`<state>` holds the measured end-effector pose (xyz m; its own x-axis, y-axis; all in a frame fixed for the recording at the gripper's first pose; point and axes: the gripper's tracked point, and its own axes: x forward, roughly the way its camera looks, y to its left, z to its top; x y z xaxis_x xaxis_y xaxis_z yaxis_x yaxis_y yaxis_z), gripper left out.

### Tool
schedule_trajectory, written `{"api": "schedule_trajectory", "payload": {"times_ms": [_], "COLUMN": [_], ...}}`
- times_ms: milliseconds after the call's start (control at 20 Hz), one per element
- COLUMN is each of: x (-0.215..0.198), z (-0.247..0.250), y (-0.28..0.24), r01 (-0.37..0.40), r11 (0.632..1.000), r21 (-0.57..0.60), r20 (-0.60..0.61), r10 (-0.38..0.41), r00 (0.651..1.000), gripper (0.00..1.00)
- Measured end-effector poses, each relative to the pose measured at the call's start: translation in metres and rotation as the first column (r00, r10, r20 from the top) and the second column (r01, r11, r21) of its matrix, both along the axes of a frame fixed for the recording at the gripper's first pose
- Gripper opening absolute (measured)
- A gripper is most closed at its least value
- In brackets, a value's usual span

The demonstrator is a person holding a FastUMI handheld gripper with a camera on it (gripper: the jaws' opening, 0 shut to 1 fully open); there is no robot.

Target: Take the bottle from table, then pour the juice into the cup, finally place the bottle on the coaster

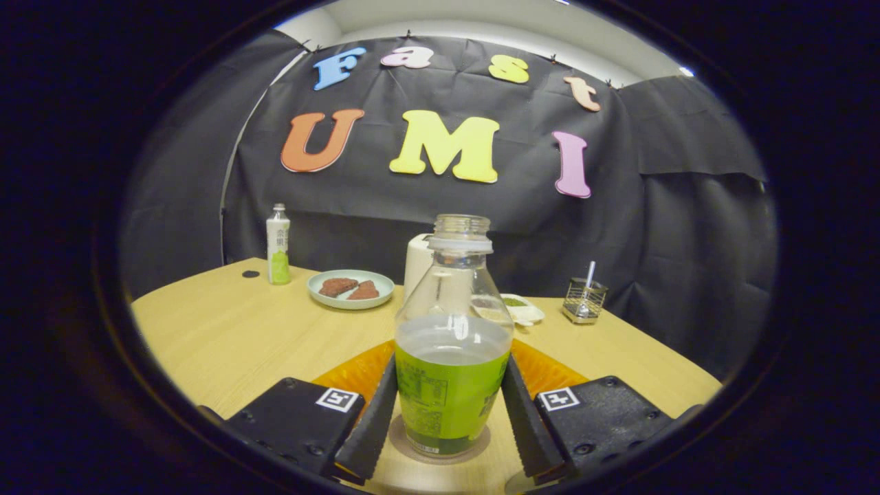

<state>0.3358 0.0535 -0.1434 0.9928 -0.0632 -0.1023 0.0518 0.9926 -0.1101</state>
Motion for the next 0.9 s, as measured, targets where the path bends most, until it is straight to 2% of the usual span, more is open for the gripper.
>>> {"api": "schedule_trajectory", "payload": {"times_ms": [50,100,200,450,700,900], "x": [-0.001,-0.001,-0.005,-0.013,-0.028,-0.048], "z": [0.000,0.003,0.004,0.015,0.042,0.084], "y": [0.002,0.008,0.002,0.004,0.019,0.006], "r01": [-0.025,-0.053,-0.047,-0.060,-0.166,-0.115], "r11": [0.999,0.997,0.997,0.997,0.984,0.991], "r21": [0.024,0.053,0.066,0.039,0.056,0.075], "r20": [0.011,0.031,0.042,0.039,0.022,0.069], "r10": [0.025,0.051,0.044,0.059,0.165,0.110], "r00": [1.000,0.998,0.998,0.998,0.986,0.992], "gripper": [0.82,0.87,1.00,1.00,1.00,1.00]}}
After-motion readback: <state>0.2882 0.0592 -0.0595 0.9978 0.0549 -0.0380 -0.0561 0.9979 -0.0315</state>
